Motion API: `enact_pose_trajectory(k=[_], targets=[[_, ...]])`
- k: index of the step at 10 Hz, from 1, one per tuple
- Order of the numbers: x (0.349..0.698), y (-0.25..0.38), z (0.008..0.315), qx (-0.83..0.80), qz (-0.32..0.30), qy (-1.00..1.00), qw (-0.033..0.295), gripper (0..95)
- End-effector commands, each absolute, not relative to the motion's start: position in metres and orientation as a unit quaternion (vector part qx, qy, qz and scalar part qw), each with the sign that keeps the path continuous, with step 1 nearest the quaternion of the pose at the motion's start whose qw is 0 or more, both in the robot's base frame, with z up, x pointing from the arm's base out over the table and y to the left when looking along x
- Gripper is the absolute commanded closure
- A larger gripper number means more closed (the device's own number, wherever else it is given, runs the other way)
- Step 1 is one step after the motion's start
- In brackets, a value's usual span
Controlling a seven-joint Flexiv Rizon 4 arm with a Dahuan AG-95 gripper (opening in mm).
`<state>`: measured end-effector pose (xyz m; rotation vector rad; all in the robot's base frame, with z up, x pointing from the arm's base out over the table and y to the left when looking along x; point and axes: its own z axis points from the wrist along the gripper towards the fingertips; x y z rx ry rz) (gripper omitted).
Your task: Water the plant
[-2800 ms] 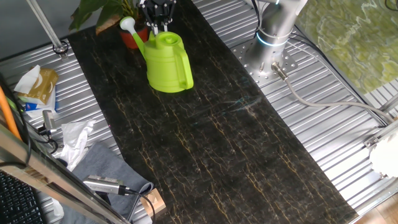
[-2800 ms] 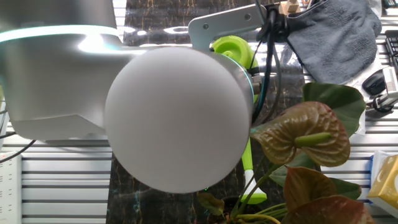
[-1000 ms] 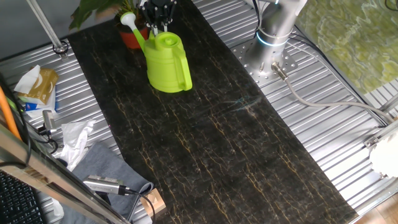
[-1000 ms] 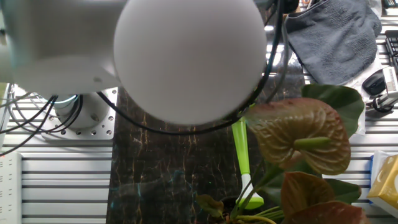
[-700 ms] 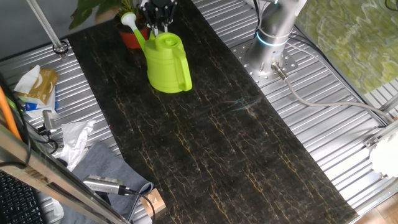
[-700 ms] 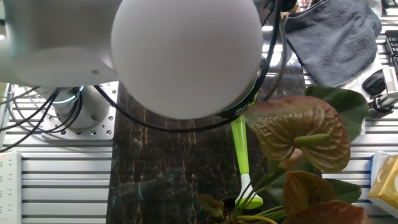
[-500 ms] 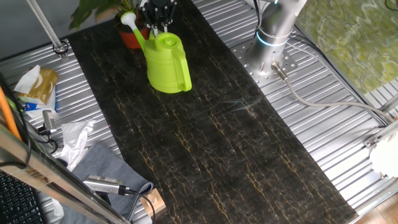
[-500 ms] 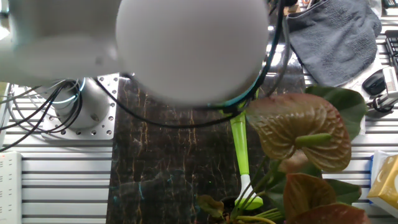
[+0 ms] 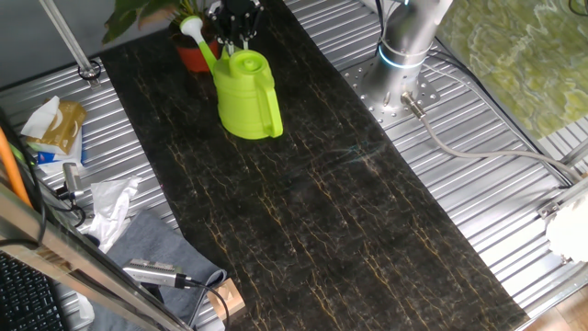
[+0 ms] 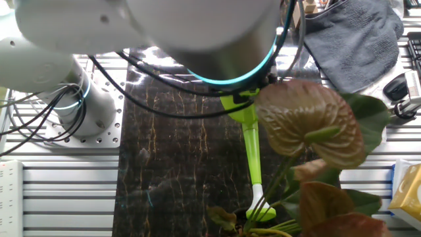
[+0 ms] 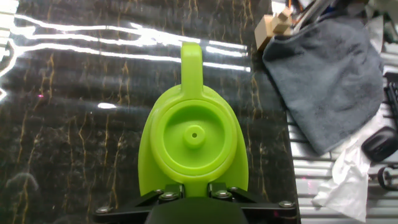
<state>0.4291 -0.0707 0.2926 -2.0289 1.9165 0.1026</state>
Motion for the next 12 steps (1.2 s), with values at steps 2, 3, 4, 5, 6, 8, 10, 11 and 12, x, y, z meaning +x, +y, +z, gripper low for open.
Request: enact_pose_trajectory(k=[2,3,4,5,6,8,10,11,12], targets=[[0.4300,-0.0706,0.2930,-0.715,0.031,0.679,0.165,95.0],[0.4299,-0.0706,0.2929,-0.715,0.029,0.680,0.162,95.0],[0.4299,-0.0706,0.2929,-0.715,0.028,0.680,0.160,95.0],[0.4298,-0.0706,0.2929,-0.713,0.025,0.683,0.156,95.0],[0.4298,-0.0705,0.2928,-0.712,0.024,0.684,0.155,95.0],[0.4301,-0.0696,0.2924,-0.713,0.024,0.683,0.156,95.0],[0.4307,-0.0670,0.2911,-0.712,0.028,0.683,0.161,95.0],[0.4312,-0.0646,0.2901,-0.710,0.028,0.685,0.161,95.0],[0.4319,-0.0616,0.2887,-0.708,0.028,0.687,0.160,95.0]])
